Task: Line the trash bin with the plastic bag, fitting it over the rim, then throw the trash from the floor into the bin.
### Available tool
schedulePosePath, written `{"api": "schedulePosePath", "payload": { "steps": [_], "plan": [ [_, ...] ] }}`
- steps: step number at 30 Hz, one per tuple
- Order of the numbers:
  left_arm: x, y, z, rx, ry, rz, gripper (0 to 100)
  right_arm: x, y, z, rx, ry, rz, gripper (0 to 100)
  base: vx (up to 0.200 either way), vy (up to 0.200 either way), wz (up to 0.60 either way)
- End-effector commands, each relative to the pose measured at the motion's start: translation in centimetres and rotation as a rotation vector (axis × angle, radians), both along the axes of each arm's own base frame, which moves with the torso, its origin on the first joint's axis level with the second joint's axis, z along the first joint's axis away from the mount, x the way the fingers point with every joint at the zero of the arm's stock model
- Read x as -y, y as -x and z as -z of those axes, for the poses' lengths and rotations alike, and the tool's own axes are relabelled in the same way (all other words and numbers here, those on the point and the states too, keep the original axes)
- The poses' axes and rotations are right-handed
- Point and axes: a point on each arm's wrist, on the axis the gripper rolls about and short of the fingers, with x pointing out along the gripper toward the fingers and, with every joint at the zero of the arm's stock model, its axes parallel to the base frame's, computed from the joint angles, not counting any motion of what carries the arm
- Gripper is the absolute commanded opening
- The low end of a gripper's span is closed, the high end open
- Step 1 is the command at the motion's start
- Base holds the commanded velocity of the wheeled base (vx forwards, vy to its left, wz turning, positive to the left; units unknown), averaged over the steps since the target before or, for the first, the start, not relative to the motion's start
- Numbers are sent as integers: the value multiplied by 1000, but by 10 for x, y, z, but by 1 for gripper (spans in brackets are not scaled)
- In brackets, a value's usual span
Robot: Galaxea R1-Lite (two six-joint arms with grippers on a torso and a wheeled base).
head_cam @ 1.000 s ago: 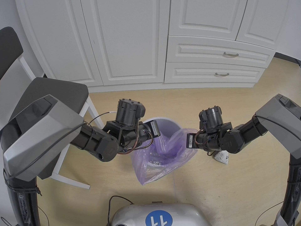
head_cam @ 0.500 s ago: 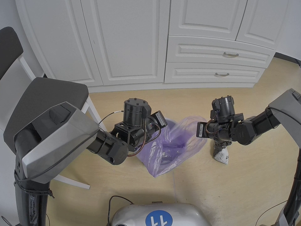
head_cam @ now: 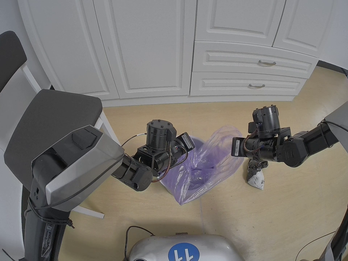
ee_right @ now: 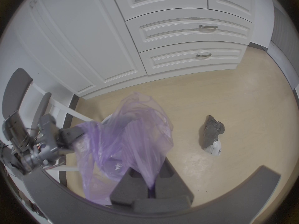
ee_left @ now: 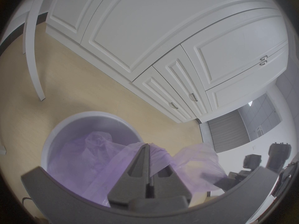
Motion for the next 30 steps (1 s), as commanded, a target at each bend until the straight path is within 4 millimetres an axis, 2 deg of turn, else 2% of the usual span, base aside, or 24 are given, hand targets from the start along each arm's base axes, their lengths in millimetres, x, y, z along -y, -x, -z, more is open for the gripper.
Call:
{"api": "schedulePosePath", "payload": {
  "steps": [1,4,7,13,20,24,28,30],
  "plan": [
    [-7,-12,13,-14,-2,-5,0,-10,11,-5,5,-2,-36,0,0,0,0],
    [-13,-22,19,-11,2,-12,0,-17,19,-4,-2,-4,-67,0,0,0,0],
    [-36,-44,25,-7,-6,-62,0,-33,26,7,-30,8,-106,0,0,0,0],
    [-53,-51,28,-9,1,-70,0,-46,7,38,-7,-16,-111,0,0,0,0],
    [-74,-51,17,89,58,-100,0,-52,-19,67,106,-121,-64,0,0,0,0],
    [-73,-50,15,154,101,-99,0,-48,-34,72,147,-159,-22,0,0,0,0],
    [-66,-47,18,154,104,-89,0,-35,-41,66,167,-162,8,0,0,0,0],
    [-53,-41,22,145,104,-69,0,-26,-44,52,198,-177,30,0,0,0,0]
  ]
}}
